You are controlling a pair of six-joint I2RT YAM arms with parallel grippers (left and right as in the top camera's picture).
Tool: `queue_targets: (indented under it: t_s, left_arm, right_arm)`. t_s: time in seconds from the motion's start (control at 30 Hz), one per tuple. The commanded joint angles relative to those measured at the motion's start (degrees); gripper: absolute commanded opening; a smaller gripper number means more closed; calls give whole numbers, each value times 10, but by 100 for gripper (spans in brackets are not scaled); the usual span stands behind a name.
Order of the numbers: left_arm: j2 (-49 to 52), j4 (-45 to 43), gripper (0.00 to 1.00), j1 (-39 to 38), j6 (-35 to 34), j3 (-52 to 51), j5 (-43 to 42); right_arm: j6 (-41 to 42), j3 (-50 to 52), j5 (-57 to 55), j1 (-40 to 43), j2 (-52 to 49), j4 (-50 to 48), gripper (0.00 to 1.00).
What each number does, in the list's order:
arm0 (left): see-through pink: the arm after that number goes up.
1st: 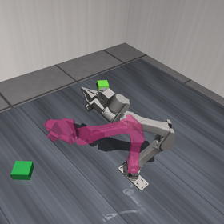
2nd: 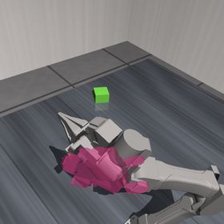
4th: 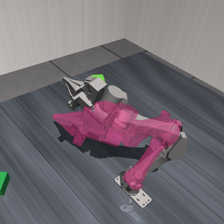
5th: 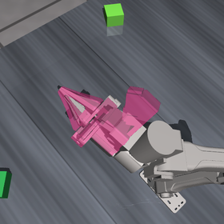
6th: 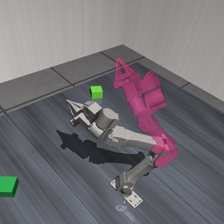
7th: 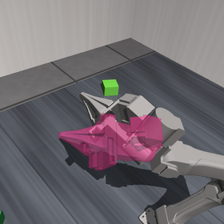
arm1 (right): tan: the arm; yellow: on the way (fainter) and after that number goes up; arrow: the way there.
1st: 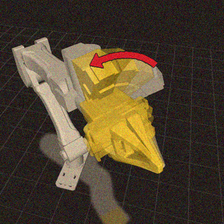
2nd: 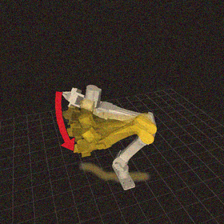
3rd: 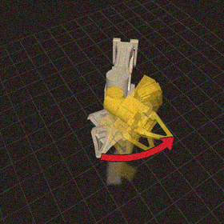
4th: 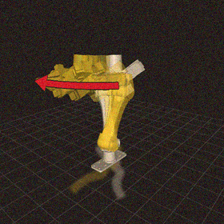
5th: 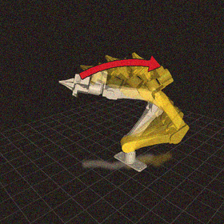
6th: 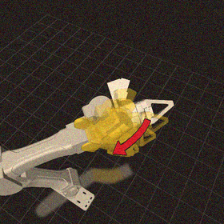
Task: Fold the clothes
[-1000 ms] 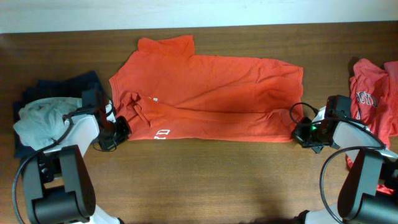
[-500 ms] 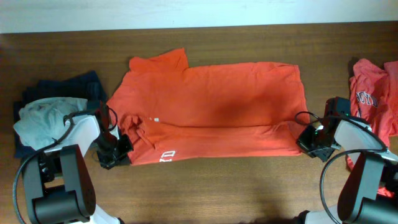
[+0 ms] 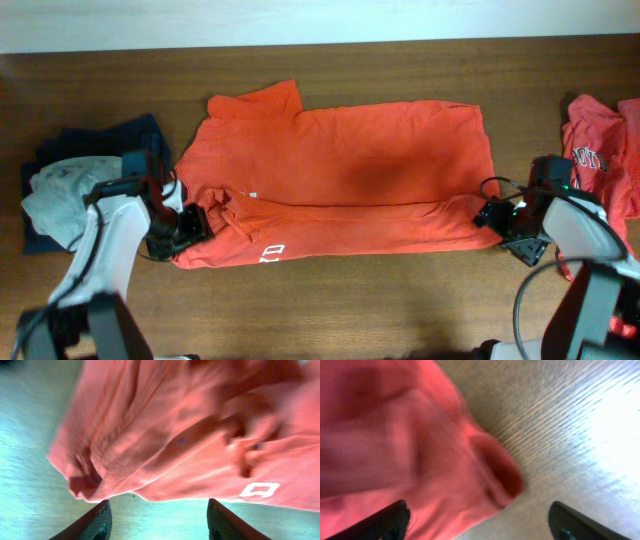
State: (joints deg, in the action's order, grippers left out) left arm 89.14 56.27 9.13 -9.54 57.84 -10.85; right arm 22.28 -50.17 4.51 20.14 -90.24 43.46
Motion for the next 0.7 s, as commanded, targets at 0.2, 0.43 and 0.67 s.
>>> queue_targets:
  t_s: [0.2,0.43,0.67]
  left_arm:
    - [-55,-77,52,-80,145,14,-16]
    - [-25,-123,46,-183,193,13,114]
    - [35,-99,46,-215,209,13,120]
  right_arm:
    - [-6,-30,56,5,61,7,95]
    - [-15,-30,60,5,61,7,95]
    - [-22,-30,63,5,61,7,95]
